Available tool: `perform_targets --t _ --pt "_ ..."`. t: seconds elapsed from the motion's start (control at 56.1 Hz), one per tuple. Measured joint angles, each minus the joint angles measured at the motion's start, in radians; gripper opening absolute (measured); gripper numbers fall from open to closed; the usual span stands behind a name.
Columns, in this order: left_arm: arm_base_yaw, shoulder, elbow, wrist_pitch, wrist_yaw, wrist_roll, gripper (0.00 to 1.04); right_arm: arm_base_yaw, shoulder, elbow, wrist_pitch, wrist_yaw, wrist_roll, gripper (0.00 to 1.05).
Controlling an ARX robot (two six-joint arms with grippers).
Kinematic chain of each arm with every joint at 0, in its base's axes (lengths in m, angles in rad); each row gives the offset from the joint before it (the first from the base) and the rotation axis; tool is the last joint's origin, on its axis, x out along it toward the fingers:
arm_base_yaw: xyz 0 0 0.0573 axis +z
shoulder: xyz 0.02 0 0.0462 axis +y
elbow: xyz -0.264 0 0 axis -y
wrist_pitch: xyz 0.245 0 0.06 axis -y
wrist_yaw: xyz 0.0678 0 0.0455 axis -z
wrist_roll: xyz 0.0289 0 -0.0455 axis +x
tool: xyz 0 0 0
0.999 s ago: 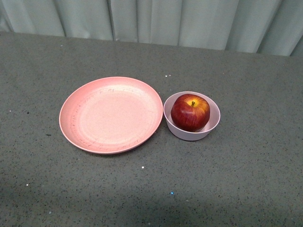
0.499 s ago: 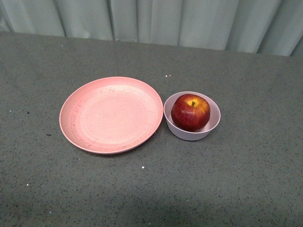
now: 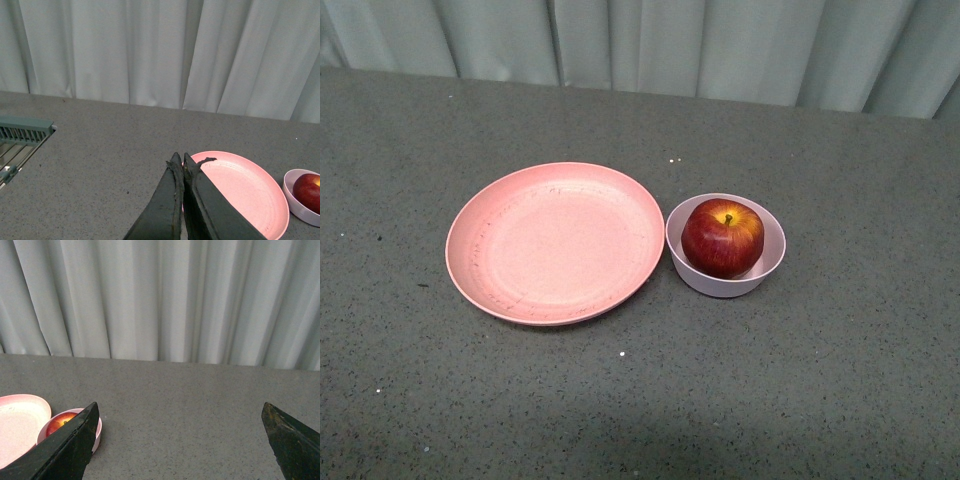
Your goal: Move apple from plate to bowl
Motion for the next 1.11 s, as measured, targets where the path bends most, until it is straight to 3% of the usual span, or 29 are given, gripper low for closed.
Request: perform_targets --t 0.161,0.268,0.517,0.821,1.035,1.106 --pt "0.0 -0.037 0.0 -0.037 0.0 0.0 0.04 0.0 0.0 0.0 0.0 0.0 0.0 0.95" --pt "0.0 -0.165 0.0 -0.195 0.002 0.001 0.04 0.0 0.0 0.0 0.0 0.0 0.0 0.95" --pt "0.0 -0.201 0.0 -0.208 0.002 0.0 0.04 0.0 0.0 0.0 0.0 0.0 0.0 0.95" --pt "0.0 -0.201 0.0 -0.208 0.002 0.0 0.61 0.0 0.0 0.0 0.0 0.0 0.0 0.95" --pt "0.0 -0.201 0.0 -0.208 0.002 0.0 0.95 0.0 0.0 0.0 0.0 0.0 0.0 0.95" --pt "0.0 -0.201 0.0 -0.208 0.002 0.001 0.99 0.0 0.0 0.0 0.0 -0.001 0.0 0.95"
